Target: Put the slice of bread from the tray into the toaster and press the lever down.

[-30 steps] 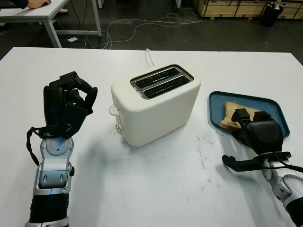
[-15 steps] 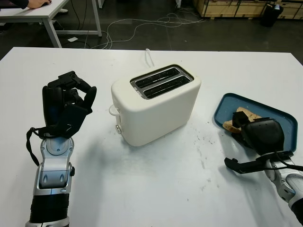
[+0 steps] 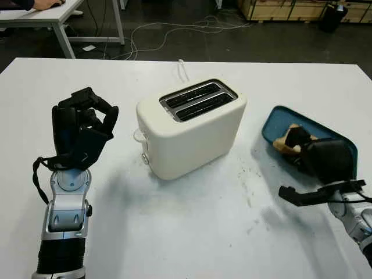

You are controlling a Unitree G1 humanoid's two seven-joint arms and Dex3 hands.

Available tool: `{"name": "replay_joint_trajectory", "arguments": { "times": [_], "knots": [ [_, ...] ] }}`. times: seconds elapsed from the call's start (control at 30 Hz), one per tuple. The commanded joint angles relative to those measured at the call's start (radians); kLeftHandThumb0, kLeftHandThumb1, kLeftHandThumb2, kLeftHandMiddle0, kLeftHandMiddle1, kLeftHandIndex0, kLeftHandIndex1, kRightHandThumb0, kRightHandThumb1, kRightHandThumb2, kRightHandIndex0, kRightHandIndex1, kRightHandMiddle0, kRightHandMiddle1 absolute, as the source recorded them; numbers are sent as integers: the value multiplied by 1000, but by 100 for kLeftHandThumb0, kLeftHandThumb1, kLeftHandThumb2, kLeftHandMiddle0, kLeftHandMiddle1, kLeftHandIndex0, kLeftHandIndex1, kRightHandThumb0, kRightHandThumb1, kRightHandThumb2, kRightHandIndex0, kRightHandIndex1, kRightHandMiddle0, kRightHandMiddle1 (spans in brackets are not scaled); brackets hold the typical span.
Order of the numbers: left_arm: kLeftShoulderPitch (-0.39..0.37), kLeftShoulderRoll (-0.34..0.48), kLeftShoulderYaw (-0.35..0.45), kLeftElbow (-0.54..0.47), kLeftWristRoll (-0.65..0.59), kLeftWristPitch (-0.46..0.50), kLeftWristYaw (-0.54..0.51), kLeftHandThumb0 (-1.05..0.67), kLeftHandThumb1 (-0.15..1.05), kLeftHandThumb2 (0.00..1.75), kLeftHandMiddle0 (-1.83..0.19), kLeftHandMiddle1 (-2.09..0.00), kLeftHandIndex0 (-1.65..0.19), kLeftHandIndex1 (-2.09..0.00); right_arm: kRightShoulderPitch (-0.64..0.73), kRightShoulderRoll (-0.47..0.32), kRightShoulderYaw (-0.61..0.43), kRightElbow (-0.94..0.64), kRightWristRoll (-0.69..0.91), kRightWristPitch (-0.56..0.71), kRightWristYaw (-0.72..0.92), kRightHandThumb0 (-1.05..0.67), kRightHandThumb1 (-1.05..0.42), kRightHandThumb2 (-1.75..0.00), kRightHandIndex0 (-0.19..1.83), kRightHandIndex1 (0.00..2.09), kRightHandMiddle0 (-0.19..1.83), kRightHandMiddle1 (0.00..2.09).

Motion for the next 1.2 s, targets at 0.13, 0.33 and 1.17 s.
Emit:
{"name": "replay_joint_trajectory", "arguments": {
  "times": [0.13,0.33,1.17],
  "knots": [
    [0,0,-4,8,-1,-25,1,-88,58,82,-130,-146,-107,-146,6,-8,-90,-145,88,-27,104,-54,-92,-62,157,175,66,175],
    [-2,-1,-4,4,0,-13,1,-89,57,82,-130,-146,-108,-146,-5,-17,-110,-160,61,-27,149,-59,-92,-64,157,175,49,175],
    [-8,0,-12,1,9,-7,3,-88,56,83,-129,-146,-107,-145,-504,-116,-191,184,389,-356,464,-54,-92,-55,54,175,14,175]
  ]
}}
